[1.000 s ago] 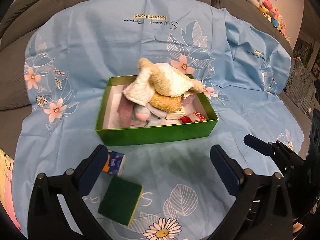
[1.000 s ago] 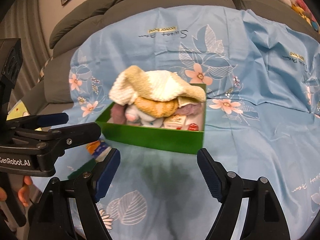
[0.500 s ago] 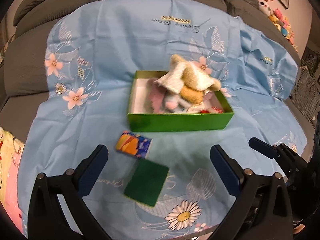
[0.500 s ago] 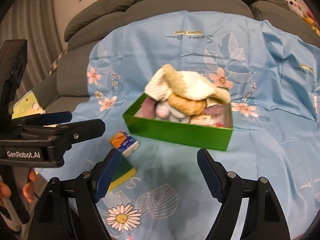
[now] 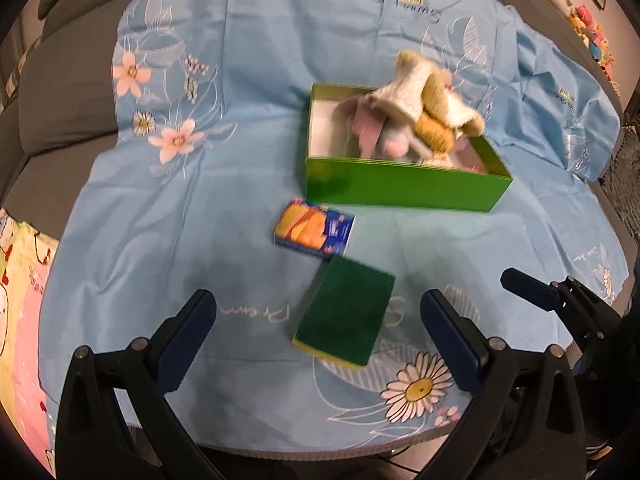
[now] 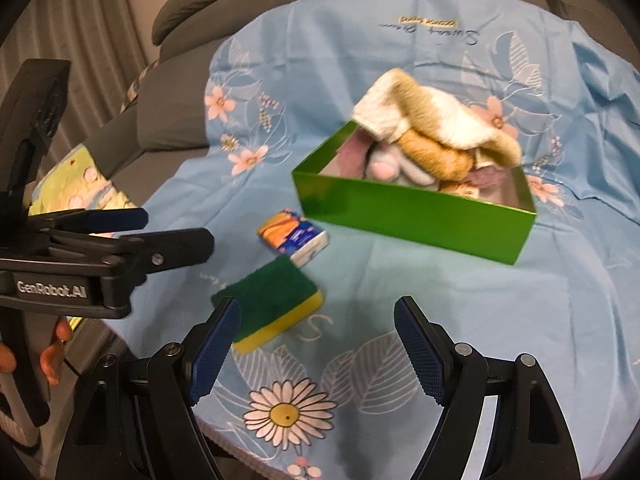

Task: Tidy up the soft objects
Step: 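Move both grippers to the green-yellow sponge on the sheet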

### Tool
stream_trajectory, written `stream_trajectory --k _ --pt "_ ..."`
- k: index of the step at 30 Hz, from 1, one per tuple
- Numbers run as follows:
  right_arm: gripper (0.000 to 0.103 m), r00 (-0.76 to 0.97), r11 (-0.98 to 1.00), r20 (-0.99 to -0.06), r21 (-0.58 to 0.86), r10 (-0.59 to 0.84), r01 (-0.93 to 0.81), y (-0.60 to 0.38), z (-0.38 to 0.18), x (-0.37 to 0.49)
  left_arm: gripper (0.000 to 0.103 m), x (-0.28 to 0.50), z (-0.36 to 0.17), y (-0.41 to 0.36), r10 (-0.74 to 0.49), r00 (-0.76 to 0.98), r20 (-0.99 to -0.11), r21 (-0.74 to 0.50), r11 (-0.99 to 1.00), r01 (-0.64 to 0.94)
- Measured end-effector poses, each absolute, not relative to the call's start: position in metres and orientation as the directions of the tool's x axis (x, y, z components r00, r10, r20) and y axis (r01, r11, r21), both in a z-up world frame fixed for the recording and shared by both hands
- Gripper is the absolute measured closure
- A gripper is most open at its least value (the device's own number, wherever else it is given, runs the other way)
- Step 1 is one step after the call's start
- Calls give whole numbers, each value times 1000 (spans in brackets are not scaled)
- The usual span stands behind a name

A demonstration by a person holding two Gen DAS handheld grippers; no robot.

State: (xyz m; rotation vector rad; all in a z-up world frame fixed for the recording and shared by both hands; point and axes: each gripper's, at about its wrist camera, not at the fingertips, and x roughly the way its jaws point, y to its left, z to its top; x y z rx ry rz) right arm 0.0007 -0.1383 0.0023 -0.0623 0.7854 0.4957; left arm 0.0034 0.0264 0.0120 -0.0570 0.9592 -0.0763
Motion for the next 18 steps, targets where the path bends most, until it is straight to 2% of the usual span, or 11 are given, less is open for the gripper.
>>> stream_trajectory --k 18 --pt "23 481 815 -752 127 451 -565 -103 -39 -7 1 10 -31 38 -102 470 -877 -108 994 15"
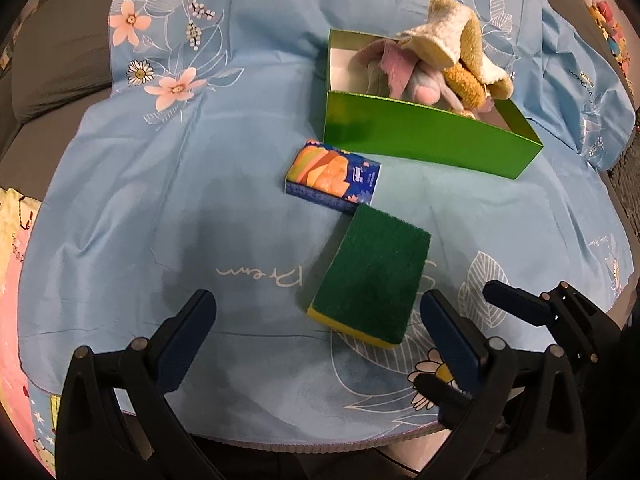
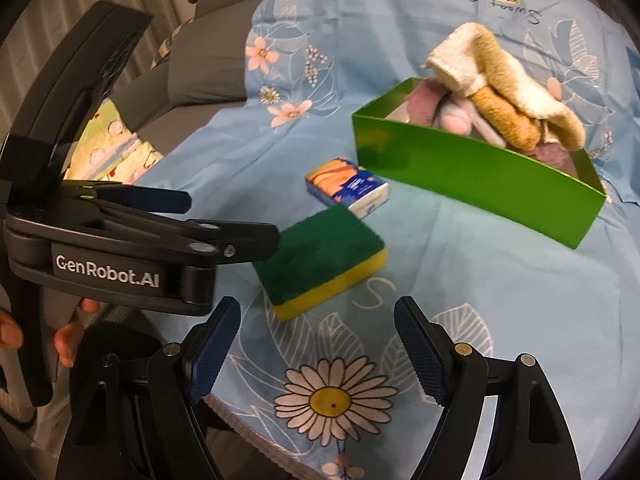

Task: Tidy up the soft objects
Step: 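Move both grippers to the green-yellow sponge on the sheet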

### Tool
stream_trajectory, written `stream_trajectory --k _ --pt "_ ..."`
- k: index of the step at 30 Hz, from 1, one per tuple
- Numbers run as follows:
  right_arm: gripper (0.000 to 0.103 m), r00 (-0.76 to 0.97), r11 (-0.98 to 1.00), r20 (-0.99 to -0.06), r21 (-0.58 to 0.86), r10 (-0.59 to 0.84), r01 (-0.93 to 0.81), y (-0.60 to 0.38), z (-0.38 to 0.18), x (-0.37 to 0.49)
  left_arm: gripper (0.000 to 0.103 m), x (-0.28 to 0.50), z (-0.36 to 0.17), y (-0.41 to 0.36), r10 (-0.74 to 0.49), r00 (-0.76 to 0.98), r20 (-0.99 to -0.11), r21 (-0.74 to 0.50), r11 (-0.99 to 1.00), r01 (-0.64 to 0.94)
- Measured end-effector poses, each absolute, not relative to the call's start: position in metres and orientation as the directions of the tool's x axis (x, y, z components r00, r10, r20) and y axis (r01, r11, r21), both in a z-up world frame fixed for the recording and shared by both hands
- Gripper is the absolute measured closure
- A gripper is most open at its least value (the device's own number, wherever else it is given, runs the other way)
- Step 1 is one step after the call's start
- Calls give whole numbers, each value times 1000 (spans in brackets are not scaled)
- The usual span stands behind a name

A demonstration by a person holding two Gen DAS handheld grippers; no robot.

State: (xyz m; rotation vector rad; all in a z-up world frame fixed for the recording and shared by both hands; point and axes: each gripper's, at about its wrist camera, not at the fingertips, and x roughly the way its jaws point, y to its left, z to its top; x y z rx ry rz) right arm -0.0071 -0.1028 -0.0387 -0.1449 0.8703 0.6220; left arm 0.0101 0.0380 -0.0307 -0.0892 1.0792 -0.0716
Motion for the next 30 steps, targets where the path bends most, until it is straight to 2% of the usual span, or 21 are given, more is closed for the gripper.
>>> stream_trajectory --k 13,23,25,27,30 --pt "23 441 795 -770 138 461 -590 -91 -59 -1 1 21 -46 41 -207 449 -869 -195 978 74" --pt "23 415 788 -776 164 475 -594 -83 -72 11 3 30 -57 39 -223 419 -880 -207 975 85" --pt "23 412 788 -776 171 477 -591 -82 -74 13 5 31 -60 39 -227 417 -880 -214 974 78" --pt "23 407 791 -779 179 477 -585 -81 -76 16 13 33 -62 39 -233 414 -880 -226 972 67" --pt "23 406 790 -777 181 480 -586 -79 -79 18 20 36 -67 40 -238 404 -884 -235 970 58"
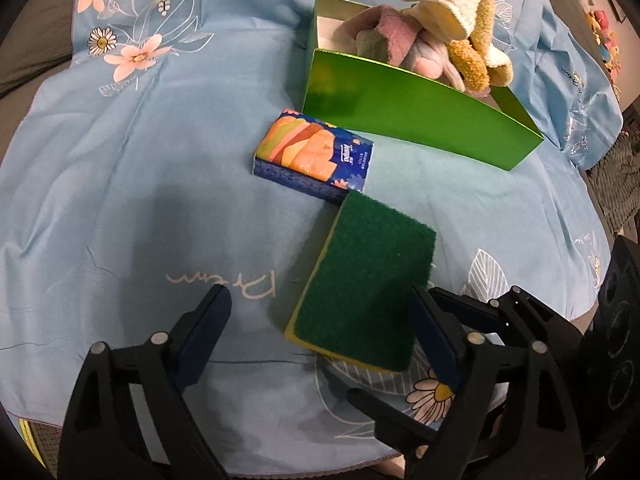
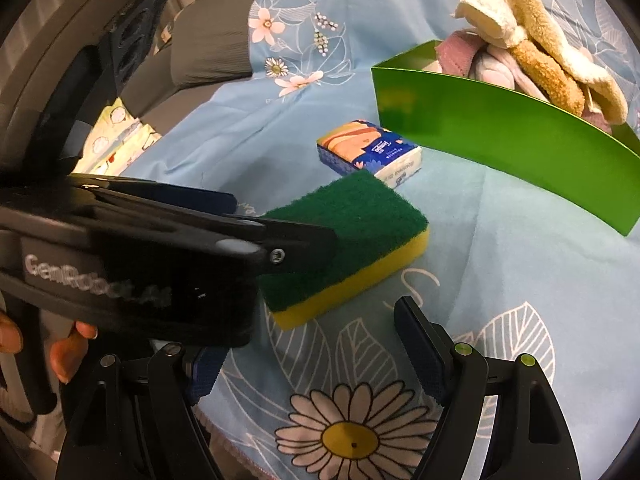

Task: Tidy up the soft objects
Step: 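Move both grippers to the green-yellow sponge on the sheet, then close both grippers on the green-yellow sponge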

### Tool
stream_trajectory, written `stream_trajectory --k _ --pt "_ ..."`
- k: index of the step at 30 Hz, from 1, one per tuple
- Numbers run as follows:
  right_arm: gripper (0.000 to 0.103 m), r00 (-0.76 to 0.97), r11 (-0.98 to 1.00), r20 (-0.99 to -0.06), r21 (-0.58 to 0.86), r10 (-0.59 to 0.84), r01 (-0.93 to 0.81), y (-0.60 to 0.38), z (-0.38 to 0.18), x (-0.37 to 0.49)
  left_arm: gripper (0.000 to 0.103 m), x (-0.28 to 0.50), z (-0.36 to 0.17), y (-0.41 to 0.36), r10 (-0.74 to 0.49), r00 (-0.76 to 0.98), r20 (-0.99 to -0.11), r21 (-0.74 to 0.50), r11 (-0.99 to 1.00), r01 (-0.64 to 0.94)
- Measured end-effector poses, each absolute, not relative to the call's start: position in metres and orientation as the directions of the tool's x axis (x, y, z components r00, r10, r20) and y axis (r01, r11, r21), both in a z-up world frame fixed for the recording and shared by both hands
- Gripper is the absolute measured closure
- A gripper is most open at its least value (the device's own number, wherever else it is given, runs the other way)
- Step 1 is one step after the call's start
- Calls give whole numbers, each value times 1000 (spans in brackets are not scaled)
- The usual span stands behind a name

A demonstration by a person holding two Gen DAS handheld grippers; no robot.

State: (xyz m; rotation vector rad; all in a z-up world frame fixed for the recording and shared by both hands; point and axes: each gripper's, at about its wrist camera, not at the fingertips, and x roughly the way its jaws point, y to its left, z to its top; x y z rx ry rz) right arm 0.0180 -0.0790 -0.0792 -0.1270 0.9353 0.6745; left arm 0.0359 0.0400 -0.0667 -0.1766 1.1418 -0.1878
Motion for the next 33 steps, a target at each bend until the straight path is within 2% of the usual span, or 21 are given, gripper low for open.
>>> stream_trajectory --k 11,14,18,27,33 --pt "23 415 781 -765 179 493 -598 -73 -80 24 35 39 -69 35 -277 382 -882 -266 960 82" --pt "29 423 778 -761 165 491 -606 -72 -80 23 37 39 -68 33 -272 380 -884 -258 962 90" --pt "35 438 782 -766 131 470 -610 -70 -80 23 50 39 -67 31 -299 369 -880 -282 954 100" --pt "43 450 781 -759 122 471 -613 -70 -78 17 51 33 -62 22 -274 385 -881 -247 962 119" --pt "43 456 779 -745 133 487 -613 -73 -73 11 51 26 -55 21 -271 400 -875 -242 962 124"
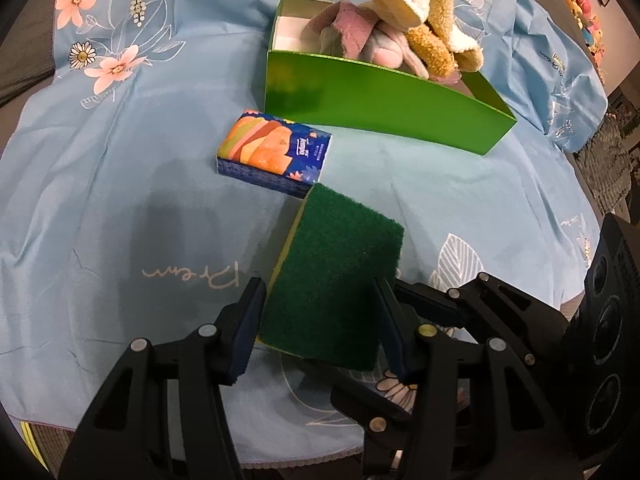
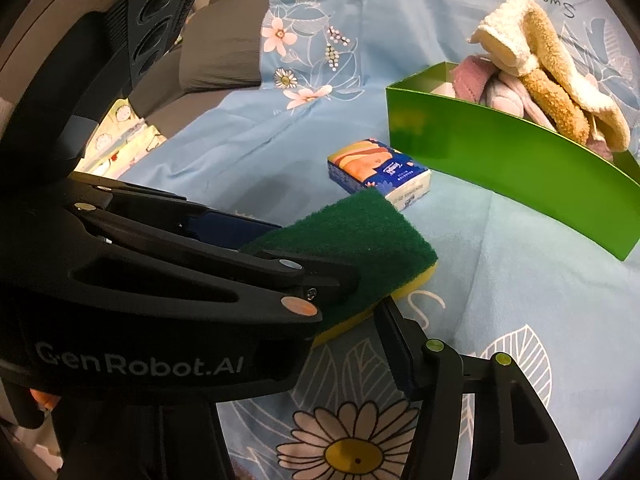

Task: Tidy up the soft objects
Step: 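Close both grippers on the green-yellow sponge, then lift the sponge with both grippers over the green box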

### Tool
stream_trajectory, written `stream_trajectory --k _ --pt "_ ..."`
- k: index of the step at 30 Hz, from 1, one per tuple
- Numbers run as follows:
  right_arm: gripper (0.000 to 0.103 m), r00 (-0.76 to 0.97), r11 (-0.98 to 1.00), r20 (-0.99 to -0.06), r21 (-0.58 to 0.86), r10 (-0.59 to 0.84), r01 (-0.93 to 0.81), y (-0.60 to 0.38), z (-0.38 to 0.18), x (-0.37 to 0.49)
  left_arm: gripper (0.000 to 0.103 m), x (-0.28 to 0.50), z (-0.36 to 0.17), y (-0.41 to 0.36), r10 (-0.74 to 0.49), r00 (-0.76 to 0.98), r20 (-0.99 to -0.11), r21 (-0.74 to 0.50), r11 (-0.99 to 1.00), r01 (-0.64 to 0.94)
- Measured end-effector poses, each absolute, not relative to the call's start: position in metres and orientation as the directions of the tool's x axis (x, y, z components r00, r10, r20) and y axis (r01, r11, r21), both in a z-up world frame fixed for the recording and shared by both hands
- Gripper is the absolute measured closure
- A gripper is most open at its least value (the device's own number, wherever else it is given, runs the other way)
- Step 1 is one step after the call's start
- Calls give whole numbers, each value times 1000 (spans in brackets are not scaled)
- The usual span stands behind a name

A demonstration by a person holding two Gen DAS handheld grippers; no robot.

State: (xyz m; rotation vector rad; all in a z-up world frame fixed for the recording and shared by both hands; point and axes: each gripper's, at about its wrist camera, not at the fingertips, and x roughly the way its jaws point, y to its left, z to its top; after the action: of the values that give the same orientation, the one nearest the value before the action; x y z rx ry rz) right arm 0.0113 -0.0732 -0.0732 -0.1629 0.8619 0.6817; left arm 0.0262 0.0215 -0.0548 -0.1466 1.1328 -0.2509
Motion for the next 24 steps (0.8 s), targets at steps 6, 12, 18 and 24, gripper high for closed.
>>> stream_trajectory --k 6,12,18,24 --pt "43 480 778 -723 128 498 -615 -76 -61 2 51 18 -40 19 -266 431 -862 -231 964 132" --pt "43 504 777 -699 118 508 -619 -80 -48 -9 51 9 -26 15 -263 455 -851 -222 964 143" --pt "43 525 779 -675 118 518 -616 -86 -37 -18 51 1 -15 9 -257 475 -842 -210 966 151" --pt "43 545 781 -652 120 527 -612 -95 -29 -25 51 -4 -4 -1 -249 496 -832 -189 967 169"
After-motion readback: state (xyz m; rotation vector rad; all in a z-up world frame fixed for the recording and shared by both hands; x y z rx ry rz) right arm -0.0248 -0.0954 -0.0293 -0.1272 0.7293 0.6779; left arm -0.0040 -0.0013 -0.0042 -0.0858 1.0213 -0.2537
